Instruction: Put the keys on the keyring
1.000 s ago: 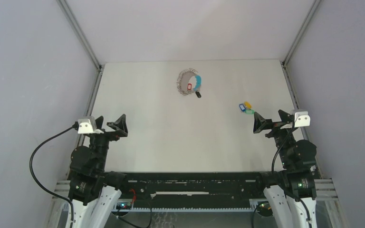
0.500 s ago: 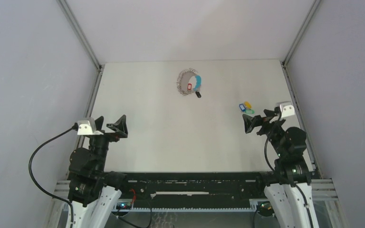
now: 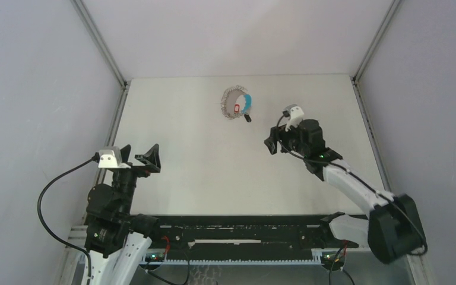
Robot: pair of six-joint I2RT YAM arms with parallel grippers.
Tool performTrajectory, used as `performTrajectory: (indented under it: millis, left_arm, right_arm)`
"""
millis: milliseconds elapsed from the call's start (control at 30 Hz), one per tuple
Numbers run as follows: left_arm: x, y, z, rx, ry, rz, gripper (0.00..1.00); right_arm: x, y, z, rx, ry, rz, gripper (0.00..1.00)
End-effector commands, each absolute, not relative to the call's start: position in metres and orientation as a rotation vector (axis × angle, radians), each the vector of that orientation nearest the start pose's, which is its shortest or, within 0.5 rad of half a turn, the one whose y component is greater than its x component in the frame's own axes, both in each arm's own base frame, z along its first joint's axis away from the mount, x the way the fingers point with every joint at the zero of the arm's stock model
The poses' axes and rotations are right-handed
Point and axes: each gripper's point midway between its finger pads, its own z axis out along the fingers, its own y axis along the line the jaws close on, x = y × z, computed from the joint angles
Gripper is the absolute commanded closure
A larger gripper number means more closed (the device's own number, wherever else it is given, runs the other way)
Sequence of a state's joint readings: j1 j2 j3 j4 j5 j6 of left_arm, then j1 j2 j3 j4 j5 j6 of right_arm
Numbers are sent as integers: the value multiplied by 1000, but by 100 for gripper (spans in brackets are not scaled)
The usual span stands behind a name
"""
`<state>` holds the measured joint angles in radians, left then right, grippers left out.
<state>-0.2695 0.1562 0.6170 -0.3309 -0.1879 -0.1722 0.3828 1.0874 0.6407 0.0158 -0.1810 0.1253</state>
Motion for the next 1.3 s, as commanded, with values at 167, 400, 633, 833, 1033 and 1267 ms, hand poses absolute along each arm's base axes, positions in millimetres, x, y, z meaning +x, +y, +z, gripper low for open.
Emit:
performTrajectory:
  millis: [167,400,633,833,1033,1267]
  left_arm:
    - [212,-34,299,-52,1477,-208,0]
    - [215,-33,295,-55,1497,-194,0]
    - [218,-33,293,-52,1509,-192,0]
    - [219,-33,291,-51,1519,-185,0]
    - [221,-34,289,-50,1527,-182,0]
    - [220,-33,289,-54,1526,-180,0]
  right_arm:
    - [416,239,153,-415,1968,594,31]
    - [466,278,127,-399,2022,698,38]
    - [497,298,104,-402,2083,732,48]
    - [519,309,85,-365,2165,772,62]
    - [523,317,68,-344,2273,804,64]
    - [527,312,53,-250,2356,781,64]
